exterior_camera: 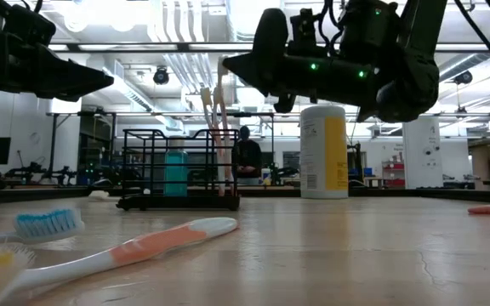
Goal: Pick & Place toothbrushing station
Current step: Put the orange toothbrush into the right section of the wire organizer
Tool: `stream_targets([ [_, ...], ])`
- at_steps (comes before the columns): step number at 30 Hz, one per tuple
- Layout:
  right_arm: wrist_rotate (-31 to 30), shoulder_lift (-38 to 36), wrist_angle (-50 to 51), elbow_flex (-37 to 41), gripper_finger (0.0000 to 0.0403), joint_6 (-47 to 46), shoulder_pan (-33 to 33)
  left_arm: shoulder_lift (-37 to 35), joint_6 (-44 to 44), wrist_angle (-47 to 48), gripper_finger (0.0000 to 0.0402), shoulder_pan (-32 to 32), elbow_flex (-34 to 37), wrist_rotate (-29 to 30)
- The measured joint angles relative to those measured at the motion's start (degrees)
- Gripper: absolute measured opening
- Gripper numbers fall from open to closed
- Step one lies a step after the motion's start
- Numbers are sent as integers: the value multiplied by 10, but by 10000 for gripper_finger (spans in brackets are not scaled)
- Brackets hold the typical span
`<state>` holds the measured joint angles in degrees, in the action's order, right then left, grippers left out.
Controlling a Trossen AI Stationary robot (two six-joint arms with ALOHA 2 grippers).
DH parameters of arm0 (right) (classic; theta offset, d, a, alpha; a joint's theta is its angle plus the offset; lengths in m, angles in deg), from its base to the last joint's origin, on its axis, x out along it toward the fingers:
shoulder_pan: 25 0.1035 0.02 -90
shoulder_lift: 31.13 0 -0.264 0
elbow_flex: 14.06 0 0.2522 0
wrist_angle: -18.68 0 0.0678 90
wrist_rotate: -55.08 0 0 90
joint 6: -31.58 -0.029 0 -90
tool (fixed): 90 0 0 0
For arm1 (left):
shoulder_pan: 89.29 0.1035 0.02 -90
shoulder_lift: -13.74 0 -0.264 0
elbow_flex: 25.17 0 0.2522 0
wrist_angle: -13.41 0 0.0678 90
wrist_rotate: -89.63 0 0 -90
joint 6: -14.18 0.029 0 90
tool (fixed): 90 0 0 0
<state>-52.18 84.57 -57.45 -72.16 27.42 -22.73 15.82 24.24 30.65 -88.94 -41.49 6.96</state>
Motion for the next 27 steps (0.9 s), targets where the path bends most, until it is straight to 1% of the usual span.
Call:
stream_targets([
  [7,25,0,0,9,8,-11,2,0,0,0,187,0,0,0],
  [15,27,0,1,16,8,-35,5,0,0,0,187,0,0,0],
  [19,27,0,29,17,8,-59,5,0,0,0,186,0,0,0],
  [25,27,0,30,17,8,-60,7,0,0,0,186,0,0,0],
  [27,27,-1,44,17,8,-61,8,0,0,0,186,0,0,0],
])
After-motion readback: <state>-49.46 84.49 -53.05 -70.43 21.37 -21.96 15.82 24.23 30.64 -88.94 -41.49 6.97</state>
